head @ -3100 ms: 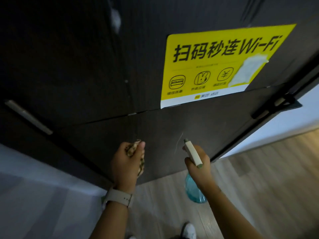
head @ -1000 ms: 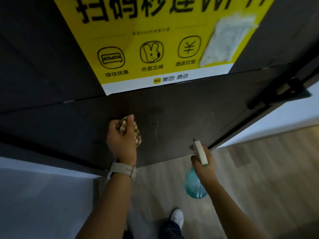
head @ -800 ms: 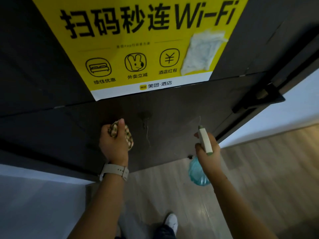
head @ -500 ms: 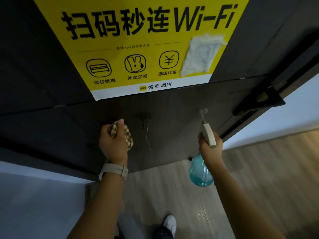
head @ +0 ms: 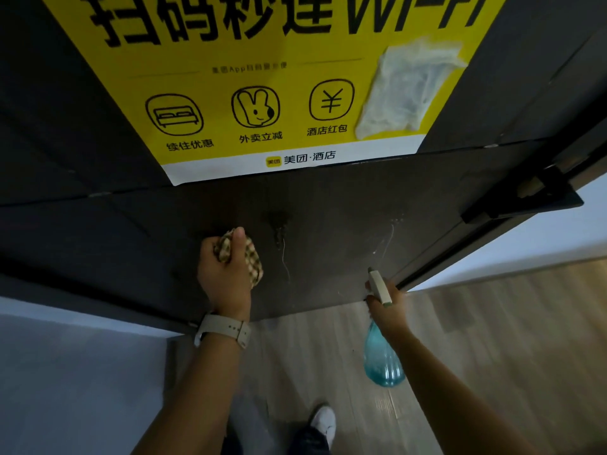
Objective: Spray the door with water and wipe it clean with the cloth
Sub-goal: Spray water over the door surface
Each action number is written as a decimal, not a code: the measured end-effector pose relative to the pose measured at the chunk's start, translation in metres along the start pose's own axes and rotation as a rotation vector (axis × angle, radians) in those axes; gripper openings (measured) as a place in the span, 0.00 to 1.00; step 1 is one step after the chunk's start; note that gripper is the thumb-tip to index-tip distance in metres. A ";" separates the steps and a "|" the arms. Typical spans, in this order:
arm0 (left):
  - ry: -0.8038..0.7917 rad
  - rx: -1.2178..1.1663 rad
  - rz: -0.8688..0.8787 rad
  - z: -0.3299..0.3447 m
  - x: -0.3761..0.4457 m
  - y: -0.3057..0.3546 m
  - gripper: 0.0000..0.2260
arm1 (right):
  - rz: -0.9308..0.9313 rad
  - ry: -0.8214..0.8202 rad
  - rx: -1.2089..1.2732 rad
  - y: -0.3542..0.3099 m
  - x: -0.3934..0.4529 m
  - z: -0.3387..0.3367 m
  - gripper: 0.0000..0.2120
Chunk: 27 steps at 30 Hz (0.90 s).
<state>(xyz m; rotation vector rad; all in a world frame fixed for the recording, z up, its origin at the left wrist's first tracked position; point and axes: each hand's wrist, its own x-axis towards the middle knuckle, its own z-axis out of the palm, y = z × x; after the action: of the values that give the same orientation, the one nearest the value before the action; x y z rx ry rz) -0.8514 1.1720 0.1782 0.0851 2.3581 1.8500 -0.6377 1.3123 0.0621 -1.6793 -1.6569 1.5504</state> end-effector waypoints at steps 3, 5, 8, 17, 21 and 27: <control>0.032 -0.005 0.007 0.004 0.001 -0.001 0.09 | 0.006 -0.056 -0.087 0.017 0.015 0.012 0.14; 0.036 -0.013 0.008 0.005 0.001 -0.002 0.07 | 0.016 -0.069 -0.119 0.025 0.023 0.020 0.13; 0.027 -0.040 -0.011 0.005 0.001 -0.003 0.06 | 0.012 -0.038 -0.159 0.035 0.032 0.028 0.12; 0.026 -0.081 -0.042 0.004 0.001 -0.005 0.07 | 0.085 -0.040 -0.129 0.052 0.044 0.032 0.07; 0.008 -0.075 -0.071 -0.003 -0.001 -0.001 0.10 | 0.011 -0.099 -0.128 0.049 0.026 0.024 0.10; -0.061 -0.118 -0.311 -0.063 -0.019 -0.033 0.14 | -0.082 -0.298 -0.236 0.064 -0.017 0.028 0.11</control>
<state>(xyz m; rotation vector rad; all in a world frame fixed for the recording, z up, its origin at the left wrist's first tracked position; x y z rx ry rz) -0.8404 1.1006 0.1623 -0.2219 2.0760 1.8002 -0.6233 1.2677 0.0073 -1.5204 -2.1040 1.6868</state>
